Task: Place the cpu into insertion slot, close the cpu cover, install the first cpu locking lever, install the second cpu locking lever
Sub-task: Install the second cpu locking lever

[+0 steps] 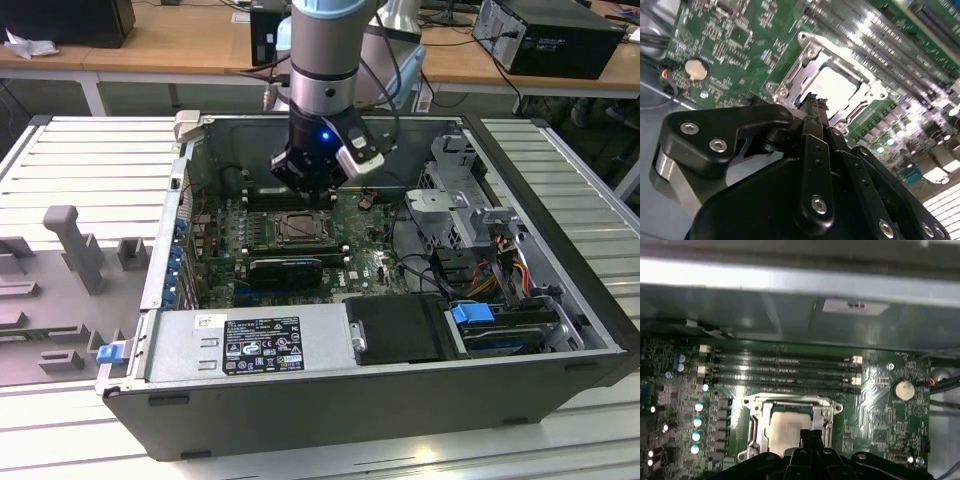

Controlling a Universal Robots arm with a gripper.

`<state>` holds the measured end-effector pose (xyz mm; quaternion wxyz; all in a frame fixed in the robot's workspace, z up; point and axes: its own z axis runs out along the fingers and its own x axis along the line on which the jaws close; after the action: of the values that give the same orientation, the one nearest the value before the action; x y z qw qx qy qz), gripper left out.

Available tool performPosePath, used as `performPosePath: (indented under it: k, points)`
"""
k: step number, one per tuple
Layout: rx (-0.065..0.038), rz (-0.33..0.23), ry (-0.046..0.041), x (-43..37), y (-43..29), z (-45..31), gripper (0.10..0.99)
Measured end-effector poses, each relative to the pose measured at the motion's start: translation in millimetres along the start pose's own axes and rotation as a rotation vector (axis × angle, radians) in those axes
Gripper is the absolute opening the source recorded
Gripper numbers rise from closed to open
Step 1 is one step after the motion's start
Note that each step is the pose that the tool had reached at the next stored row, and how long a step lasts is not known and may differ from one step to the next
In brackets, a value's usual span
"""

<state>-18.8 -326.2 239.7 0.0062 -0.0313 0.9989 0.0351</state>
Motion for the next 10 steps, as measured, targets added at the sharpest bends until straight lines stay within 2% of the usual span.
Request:
performPosePath:
  k: [1, 3, 5, 6, 10]
  points:
    - [0.000, 0.000, 0.0000, 0.2, -2.9, 0.0, 0.106]
    - [0.000, 0.000, 0.0005, 0.9, -13.7, 0.2, 0.106]
    - [0.000, 0.000, 0.0007, 1.5, -20.3, 0.3, 0.106]
    - [0.000, 0.000, 0.0008, 2.1, -27.3, 0.6, 0.106]
    - [0.000, 0.000, 0.0026, 5.6, -36.3, 1.7, 0.106]
